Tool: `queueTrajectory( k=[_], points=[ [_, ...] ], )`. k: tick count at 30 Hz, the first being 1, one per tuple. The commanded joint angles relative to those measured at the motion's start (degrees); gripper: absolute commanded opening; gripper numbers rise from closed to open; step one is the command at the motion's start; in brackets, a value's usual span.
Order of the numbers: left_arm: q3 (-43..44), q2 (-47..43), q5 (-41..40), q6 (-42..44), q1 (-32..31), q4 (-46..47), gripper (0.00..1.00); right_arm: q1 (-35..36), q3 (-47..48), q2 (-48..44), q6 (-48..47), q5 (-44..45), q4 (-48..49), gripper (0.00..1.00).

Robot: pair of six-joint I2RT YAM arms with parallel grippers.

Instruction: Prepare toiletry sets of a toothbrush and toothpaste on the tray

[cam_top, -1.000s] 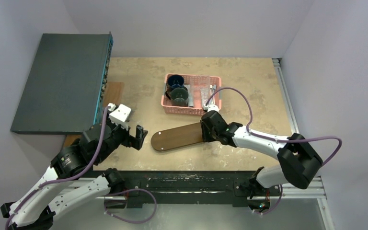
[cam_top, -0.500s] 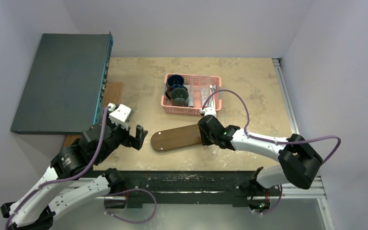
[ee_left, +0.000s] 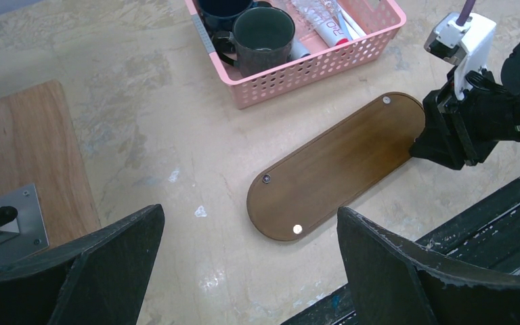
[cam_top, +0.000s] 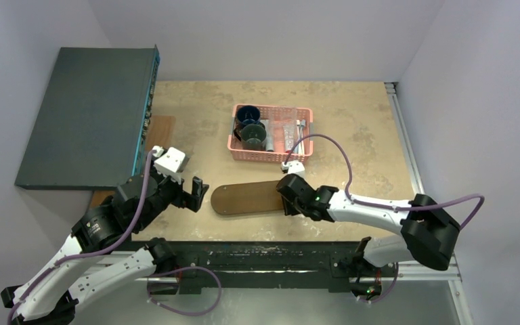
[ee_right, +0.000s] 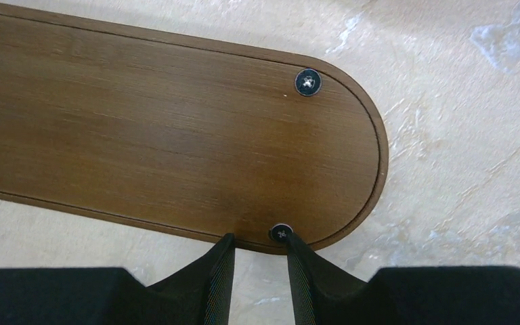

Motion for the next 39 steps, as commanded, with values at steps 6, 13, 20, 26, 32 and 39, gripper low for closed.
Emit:
queueTrajectory(
  k=[6, 13, 20, 26, 32, 39],
  points=[
    [0.11, -0.24, -0.03, 0.7, 0.36, 2.05, 0.99, 5.06, -5.12, -3.04, 8.99, -0.19, -8.49, 0.36],
    [0.07, -0.22, -0.08, 0.7, 0.35, 2.03, 0.99, 6.3, -4.07, -5.7, 10.22, 0.7, -9.48, 0.37],
    [0.04, -0.09, -0.19, 0.72, 0.36, 1.96, 0.99, 7.05, -1.32, -8.23, 9.99, 1.26, -11.56, 0.37],
    [0.04, 0.52, -0.03, 0.58, 0.35, 2.01, 0.99, 6.99, 3.53, -11.32, 7.39, 3.25, -13.19, 0.41],
    [0.04, 1.14, 0.01, 0.63, 0.36, 1.92, 0.99, 6.93, 8.51, -11.31, 4.03, 7.36, -10.69, 0.43],
    [-0.1, 1.19, -0.87, 0.6, 0.36, 1.85, 0.99, 6.38, 15.15, -4.26, 2.28, 13.9, -9.48, 0.24]
  ],
)
